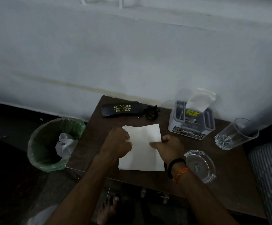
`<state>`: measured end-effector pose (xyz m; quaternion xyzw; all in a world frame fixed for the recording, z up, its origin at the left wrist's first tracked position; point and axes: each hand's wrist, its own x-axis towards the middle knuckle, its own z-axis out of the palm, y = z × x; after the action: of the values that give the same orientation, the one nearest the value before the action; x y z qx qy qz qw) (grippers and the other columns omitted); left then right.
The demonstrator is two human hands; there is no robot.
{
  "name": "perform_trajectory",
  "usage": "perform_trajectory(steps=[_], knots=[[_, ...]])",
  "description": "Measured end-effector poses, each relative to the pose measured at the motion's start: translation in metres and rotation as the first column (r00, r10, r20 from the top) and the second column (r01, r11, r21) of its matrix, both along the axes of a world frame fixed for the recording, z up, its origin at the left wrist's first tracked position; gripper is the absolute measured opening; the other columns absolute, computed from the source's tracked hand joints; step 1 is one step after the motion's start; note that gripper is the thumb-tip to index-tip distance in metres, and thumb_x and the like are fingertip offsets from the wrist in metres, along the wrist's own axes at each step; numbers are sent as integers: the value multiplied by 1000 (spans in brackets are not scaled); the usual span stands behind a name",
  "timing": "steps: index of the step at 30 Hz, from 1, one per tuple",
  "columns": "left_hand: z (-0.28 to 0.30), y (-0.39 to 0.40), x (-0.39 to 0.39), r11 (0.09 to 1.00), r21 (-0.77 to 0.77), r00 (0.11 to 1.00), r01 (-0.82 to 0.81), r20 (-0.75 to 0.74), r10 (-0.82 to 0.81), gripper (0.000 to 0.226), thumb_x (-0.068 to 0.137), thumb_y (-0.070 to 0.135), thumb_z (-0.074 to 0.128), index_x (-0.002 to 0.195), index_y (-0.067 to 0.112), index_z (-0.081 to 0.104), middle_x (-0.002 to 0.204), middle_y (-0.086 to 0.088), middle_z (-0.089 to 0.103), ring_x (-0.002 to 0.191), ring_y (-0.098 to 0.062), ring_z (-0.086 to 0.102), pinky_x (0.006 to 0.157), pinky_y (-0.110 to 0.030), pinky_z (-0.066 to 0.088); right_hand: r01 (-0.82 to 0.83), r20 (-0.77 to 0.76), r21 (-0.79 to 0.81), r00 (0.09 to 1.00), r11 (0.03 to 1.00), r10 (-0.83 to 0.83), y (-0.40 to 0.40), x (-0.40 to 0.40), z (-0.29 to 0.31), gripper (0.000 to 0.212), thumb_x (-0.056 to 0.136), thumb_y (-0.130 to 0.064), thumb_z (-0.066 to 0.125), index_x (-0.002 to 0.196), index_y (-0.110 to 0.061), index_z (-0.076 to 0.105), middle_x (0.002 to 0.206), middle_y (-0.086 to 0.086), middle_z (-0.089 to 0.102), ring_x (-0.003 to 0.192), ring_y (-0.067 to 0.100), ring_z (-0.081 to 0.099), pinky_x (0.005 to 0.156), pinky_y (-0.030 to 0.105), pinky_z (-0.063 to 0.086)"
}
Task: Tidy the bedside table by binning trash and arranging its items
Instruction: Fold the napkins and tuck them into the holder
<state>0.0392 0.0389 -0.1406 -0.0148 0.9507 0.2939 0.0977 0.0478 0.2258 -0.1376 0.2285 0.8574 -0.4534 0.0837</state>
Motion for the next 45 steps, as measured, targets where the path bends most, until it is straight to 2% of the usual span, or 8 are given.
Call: perform_trajectory(steps=[8,12,17,20,22,25,33,45], knots=[[3,1,-3,1000,-16,999,-3,39,4,31,86,18,69,113,2,70,118,-12,68,107,-22,64,80,-20,41,153,123,-318,985,936,-120,0,-1,4,70,60,-13,88,122,-10,55,112,4,64,101,26,62,91,45,52],[6,-2,-6,998,-43,997,54,54,-52,29,87,23,67,100,-3,72,106,-16,72,96,-24,67,85,-30,51,5,142,-441,988,898,64,3,4,9,29,72,1,78,100,-4,72,99,12,74,82,23,70,66,31,55],[14,0,-7,992,87,988,-96,-113,106,28,88,34,67,75,10,67,72,0,66,67,-11,62,71,-34,54,-19,73,-541,995,841,70,12,6,10,29,79,3,70,107,-3,70,103,14,74,94,32,70,83,45,58],[31,8,-7,867,405,954,-290,49,296,47,78,58,69,98,16,61,94,5,64,86,-12,61,72,-32,50,-51,-10,-634,998,772,58,26,5,20,30,80,6,67,108,-5,71,105,10,75,98,31,70,88,46,56],[45,17,-5,730,596,940,-336,267,214,55,77,56,71,113,15,61,109,2,67,97,-17,64,75,-32,52,-80,-57,-676,997,732,57,35,5,28,31,81,4,66,109,-8,71,107,9,75,99,30,70,87,44,57],[55,29,1,613,759,964,-220,265,18,38,85,33,71,119,17,65,115,-1,72,101,-16,69,85,-34,56,-81,-81,-709,996,701,32,43,6,36,35,79,3,67,112,-9,70,110,9,74,103,33,68,92,49,54],[57,43,3,506,848,971,-157,225,-77,35,90,16,65,125,14,62,118,-4,71,110,-25,67,98,-49,51,-84,-85,-786,996,613,28,55,12,46,46,75,-7,71,120,-10,66,117,13,71,107,37,66,92,55,53],[60,62,8,473,865,966,-167,240,-98,38,87,5,64,124,16,63,114,-1,72,106,-20,67,83,-30,54,-142,-140,-860,989,490,40,66,18,48,45,85,-1,60,130,-8,58,126,17,65,115,39,61,93,54,51]])
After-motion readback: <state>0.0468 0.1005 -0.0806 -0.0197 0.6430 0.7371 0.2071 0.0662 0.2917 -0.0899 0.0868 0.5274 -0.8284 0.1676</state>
